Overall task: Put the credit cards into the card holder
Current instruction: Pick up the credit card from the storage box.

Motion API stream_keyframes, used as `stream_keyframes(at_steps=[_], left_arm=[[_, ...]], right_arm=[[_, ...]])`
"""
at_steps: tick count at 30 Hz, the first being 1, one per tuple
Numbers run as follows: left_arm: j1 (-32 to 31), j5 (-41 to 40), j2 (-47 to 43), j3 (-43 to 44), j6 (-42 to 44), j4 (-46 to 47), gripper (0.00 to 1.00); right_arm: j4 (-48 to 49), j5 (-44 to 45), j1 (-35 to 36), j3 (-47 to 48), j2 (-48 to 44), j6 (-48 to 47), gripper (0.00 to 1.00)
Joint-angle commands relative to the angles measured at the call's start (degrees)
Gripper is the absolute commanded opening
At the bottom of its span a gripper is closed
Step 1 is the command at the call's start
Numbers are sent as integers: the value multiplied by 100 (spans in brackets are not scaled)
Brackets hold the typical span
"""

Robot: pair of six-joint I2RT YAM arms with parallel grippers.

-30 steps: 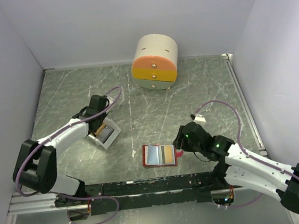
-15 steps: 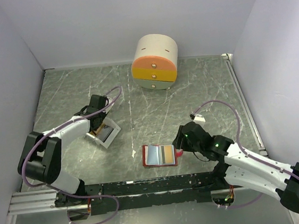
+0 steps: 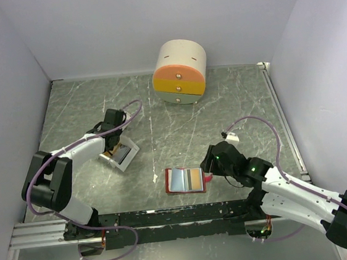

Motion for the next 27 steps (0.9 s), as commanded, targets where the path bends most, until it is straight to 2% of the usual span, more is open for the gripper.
stream_keyframes(at_steps=[1,6,14,21,24,27], left_arm=[[40,-335,-130,103,163,274,27],[42,-345,-155,87,176,276,21],[40,-314,-197,139,128,163,17],[37,-146,-301,446,-126,-370,13],[37,-66,-352,571,-195,-592,7],[37,62,-377,716,-309,-856,7]], right_arm=[[56,131,2,66,-72,26,53],[36,115,0,66,-62,36,53],[19,119,3,65,-89,35,53],[38,92,1,96,-69,34,53],[49,57,0,115,-44,43,53],[41,43,2,135,-32,52,53]])
